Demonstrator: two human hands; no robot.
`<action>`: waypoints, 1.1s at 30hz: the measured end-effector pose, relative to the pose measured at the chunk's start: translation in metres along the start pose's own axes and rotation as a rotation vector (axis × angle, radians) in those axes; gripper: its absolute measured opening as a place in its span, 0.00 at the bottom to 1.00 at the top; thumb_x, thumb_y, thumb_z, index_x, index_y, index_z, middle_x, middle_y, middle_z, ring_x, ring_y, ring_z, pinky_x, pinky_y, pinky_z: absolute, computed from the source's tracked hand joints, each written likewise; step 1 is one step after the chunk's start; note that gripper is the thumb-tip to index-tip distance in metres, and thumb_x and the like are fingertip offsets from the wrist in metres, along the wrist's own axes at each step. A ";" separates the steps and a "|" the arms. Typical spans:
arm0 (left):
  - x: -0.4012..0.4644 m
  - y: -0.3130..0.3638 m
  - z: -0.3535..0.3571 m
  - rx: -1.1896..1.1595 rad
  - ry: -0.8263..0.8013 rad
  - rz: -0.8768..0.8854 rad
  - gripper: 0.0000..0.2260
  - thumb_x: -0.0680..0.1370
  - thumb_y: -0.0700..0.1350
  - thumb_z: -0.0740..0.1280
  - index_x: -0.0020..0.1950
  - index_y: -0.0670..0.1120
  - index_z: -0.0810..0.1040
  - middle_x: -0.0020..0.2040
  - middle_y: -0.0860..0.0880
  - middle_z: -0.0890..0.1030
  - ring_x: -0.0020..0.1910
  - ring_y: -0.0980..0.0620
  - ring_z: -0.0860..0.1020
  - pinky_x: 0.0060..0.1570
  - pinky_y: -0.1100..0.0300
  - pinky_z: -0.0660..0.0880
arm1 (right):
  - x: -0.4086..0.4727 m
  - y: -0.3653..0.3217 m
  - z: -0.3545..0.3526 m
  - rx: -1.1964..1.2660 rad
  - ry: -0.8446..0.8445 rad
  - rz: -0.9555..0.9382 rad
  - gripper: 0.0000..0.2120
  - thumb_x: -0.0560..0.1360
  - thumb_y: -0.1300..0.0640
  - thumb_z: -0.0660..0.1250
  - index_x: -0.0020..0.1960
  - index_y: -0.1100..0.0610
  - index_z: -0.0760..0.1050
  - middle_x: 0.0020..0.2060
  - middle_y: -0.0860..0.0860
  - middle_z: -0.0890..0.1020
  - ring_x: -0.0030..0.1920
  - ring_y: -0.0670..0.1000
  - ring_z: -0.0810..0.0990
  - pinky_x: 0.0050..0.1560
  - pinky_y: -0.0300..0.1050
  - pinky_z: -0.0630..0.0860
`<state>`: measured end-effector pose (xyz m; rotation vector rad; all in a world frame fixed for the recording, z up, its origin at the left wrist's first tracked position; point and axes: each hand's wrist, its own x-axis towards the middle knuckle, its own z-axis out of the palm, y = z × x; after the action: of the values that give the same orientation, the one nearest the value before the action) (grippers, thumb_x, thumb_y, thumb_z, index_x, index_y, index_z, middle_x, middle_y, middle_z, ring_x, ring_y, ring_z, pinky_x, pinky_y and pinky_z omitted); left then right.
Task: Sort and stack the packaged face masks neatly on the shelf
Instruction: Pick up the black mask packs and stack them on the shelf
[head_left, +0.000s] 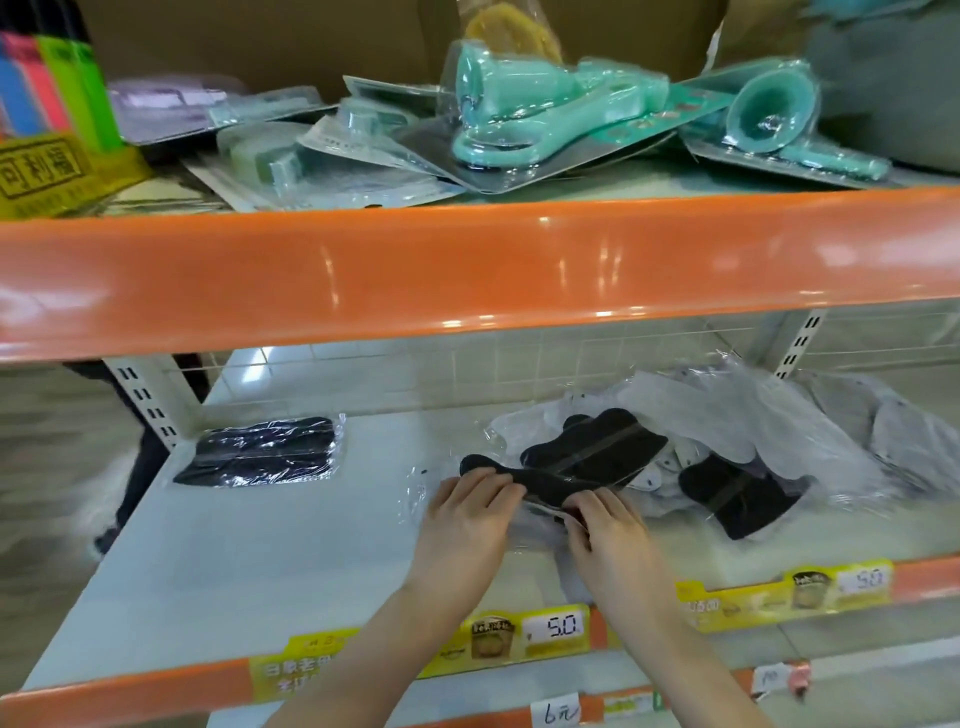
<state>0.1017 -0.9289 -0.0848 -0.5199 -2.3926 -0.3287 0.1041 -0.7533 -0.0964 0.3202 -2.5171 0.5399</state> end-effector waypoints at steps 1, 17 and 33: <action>0.000 -0.005 -0.005 0.010 0.007 0.011 0.11 0.69 0.41 0.64 0.46 0.47 0.84 0.47 0.51 0.84 0.49 0.50 0.82 0.46 0.58 0.75 | 0.003 -0.005 0.003 0.004 0.005 -0.007 0.12 0.63 0.65 0.77 0.42 0.56 0.77 0.37 0.50 0.78 0.39 0.54 0.79 0.33 0.45 0.76; -0.034 -0.125 -0.061 0.196 -0.142 -0.270 0.17 0.51 0.35 0.79 0.35 0.48 0.82 0.31 0.53 0.80 0.31 0.50 0.80 0.30 0.61 0.74 | 0.050 -0.128 0.086 0.152 -0.129 -0.244 0.14 0.67 0.64 0.63 0.49 0.54 0.80 0.45 0.47 0.81 0.44 0.52 0.81 0.44 0.46 0.75; -0.039 -0.256 -0.085 0.208 -0.351 -0.412 0.21 0.77 0.33 0.59 0.69 0.45 0.72 0.70 0.47 0.73 0.73 0.44 0.65 0.69 0.46 0.61 | 0.101 -0.215 0.153 -0.067 -0.323 -0.326 0.28 0.69 0.68 0.67 0.69 0.58 0.70 0.69 0.57 0.70 0.68 0.58 0.68 0.72 0.54 0.59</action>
<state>0.0623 -1.1983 -0.0719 0.0211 -2.8305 -0.1695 0.0217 -1.0229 -0.0920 0.8313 -2.7005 0.2907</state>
